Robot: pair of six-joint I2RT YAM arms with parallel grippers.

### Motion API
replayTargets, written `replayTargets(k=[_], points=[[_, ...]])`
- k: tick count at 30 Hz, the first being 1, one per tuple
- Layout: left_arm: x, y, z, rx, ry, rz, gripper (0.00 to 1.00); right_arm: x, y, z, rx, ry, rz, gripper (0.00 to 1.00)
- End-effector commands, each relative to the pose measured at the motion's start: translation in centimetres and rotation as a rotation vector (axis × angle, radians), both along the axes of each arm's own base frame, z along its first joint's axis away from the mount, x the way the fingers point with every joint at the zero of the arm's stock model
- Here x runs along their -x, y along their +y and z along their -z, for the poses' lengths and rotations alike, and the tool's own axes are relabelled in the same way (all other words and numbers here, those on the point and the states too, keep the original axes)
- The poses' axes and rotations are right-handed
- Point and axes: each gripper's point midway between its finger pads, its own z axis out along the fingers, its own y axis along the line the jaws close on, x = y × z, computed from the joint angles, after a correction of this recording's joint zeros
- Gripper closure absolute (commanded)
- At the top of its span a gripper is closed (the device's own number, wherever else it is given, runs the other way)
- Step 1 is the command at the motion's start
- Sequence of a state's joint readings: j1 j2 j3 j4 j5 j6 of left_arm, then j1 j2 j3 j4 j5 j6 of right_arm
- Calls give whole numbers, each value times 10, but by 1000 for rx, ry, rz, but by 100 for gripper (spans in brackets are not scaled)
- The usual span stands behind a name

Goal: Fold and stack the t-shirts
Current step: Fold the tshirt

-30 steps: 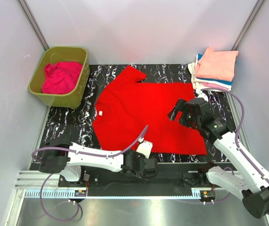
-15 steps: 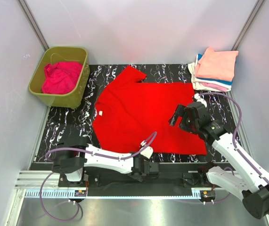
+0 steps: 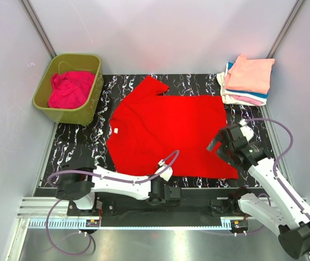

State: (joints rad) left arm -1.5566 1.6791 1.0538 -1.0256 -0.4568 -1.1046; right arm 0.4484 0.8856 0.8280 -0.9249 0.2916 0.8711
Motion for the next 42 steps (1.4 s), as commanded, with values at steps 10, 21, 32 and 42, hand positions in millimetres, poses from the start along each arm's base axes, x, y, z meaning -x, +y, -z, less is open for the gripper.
replayTargets(k=[10,21,32,42], points=[[-64,21,-94,217,-132,-111,100,78,-22,38,-200,222,388,0],[-149,49,-147,326,-181,-158,100,64,-21,68,-205,210,447,8],[-215,93,-174,336,-215,-261,100,53,-31,85,-132,224,524,24],[-234,102,-170,373,-188,-298,100,50,-37,107,-123,265,561,37]])
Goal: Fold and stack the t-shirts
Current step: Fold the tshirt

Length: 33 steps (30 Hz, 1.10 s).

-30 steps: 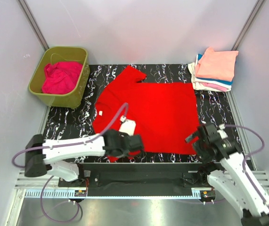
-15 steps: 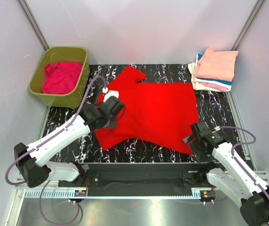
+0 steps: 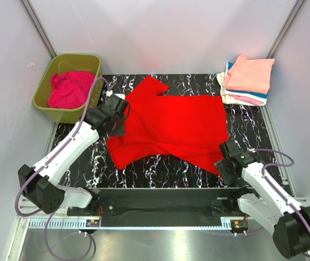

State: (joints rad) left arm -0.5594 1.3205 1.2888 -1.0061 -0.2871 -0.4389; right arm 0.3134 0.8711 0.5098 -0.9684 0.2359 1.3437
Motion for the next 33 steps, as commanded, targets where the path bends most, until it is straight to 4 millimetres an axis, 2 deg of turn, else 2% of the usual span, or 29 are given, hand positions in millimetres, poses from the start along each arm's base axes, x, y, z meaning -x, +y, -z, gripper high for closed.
replayTargets(k=[1,10,16,19,21,25,29,32,33], points=[[-14,-12,-16,49,-49,42,100,-8,-6,4,32,-12,30,38],[-15,-8,-17,57,-48,38,100,-27,-19,4,93,-17,42,44],[-15,-6,-18,61,-51,29,100,-31,-17,10,111,61,-17,46],[-14,-7,-17,77,-51,25,100,-32,-17,12,129,103,-33,54],[-13,-8,-16,85,-51,22,100,-34,-17,12,136,111,-40,64],[-11,-4,-16,78,-54,15,100,-34,-16,14,141,138,-64,74],[-9,-2,-18,83,-61,7,100,-35,-16,14,142,138,-77,98],[-5,-2,-21,92,-53,22,100,-37,-11,10,114,107,-117,100],[-1,-1,-22,88,-42,25,100,-39,-8,1,100,69,-132,100]])
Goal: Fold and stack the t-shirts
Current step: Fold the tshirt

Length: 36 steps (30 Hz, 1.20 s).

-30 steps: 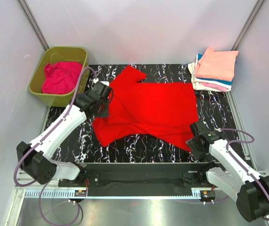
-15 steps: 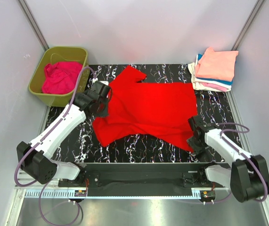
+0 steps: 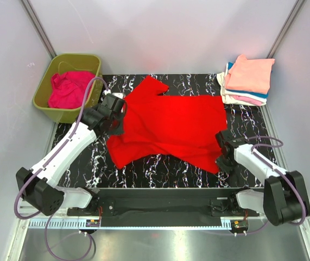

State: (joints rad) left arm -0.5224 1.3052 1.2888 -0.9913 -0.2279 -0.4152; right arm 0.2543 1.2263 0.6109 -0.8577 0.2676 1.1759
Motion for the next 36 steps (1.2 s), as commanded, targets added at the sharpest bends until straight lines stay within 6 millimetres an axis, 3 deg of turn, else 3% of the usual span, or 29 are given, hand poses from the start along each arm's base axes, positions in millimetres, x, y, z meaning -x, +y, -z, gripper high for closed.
replayTargets(k=[1,4,5,8,11,16,24,27,30,36], points=[[4,-1,-20,44,-37,16,100,-17,2,-29,-14,-114,-78,100],[18,-3,-26,76,-20,53,100,-14,-8,-59,20,-186,-83,100],[25,-2,-26,86,-13,60,100,-17,-9,-79,21,-256,-79,100],[48,-6,-18,135,48,87,100,-8,-20,-111,44,-341,-62,100],[68,-8,-8,178,89,106,100,8,-24,-127,34,-382,-35,100],[106,-29,9,239,171,202,100,26,-17,-129,-53,-405,25,100],[148,-66,28,149,281,369,100,24,-38,-162,31,-513,75,100],[153,-70,32,100,313,400,100,19,-39,-167,43,-531,68,100],[144,-61,29,5,308,407,100,8,-33,-163,32,-532,26,100],[102,-53,11,-191,262,451,100,-26,-15,-153,-2,-512,-35,100]])
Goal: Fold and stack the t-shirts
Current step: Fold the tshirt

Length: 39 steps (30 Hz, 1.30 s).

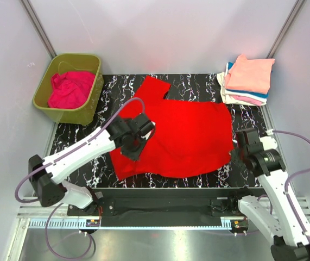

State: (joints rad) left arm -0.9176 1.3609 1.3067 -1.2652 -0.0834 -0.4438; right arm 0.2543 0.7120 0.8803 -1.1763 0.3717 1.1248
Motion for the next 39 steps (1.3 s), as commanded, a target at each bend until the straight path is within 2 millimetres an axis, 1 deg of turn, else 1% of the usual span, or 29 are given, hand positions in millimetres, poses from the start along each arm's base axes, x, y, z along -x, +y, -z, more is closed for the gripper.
replayTargets(k=[1,3,4,5,6,8,9,10,11,12,13,15,16,18,19,21,22,24,25,27,30,32,37,39], points=[[-34,6,-20,-79,-86,74,100,-30,7,0,11,-30,-31,100],[-50,9,-25,-87,-95,65,100,-40,10,-1,13,-34,-50,100],[-63,5,-32,-78,-113,54,100,-44,11,-2,14,-32,-53,100],[-68,1,-35,-48,-100,38,100,-51,13,1,15,-19,-61,100],[-80,-2,-37,-27,-96,17,100,-54,12,1,20,-12,-63,100],[-95,-1,-41,-73,-129,10,100,-64,16,7,3,6,-74,100],[-107,-6,-44,-78,-141,2,100,-68,14,10,-1,10,-64,100],[-112,-9,-45,-80,-144,7,100,-71,16,16,-14,35,-73,100],[-118,-12,-46,-84,-149,8,100,-77,16,17,-20,30,-71,100],[-128,-18,-47,-90,-159,14,100,-81,14,18,-18,35,-70,100],[-134,-15,-47,-121,-169,6,100,-85,13,24,-14,60,-69,100],[-144,-18,-46,-127,-179,1,100,-92,12,25,-12,63,-74,100],[-150,-19,-39,-145,-175,3,100,-95,8,31,-10,85,-61,100],[-160,-20,-33,-163,-172,-2,100,-102,5,33,-17,85,-61,100],[-165,-19,-31,-179,-179,1,100,-105,3,38,-25,98,-52,100],[-175,-19,-26,-204,-183,-8,100,-110,1,41,-29,104,-46,100],[-179,-17,-26,-221,-191,-11,100,-112,0,46,-31,121,-43,100],[-188,-15,-20,-243,-189,-19,100,-116,-5,48,-32,123,-32,100],[-193,-12,-18,-260,-198,-29,100,-117,-5,53,-37,138,-27,100],[-200,-8,-18,-275,-210,-42,100,-122,-8,54,-37,138,-21,100],[-216,-1,-14,-326,-247,-66,100,-125,-10,60,-41,152,-19,100],[-225,3,-16,-348,-278,-80,100,-127,-9,65,-42,167,-21,100],[-243,4,-20,-375,-341,-87,100,-127,-12,77,-38,203,-17,100],[-247,2,-18,-382,-348,-66,100,-126,-13,81,-35,214,-15,100]])
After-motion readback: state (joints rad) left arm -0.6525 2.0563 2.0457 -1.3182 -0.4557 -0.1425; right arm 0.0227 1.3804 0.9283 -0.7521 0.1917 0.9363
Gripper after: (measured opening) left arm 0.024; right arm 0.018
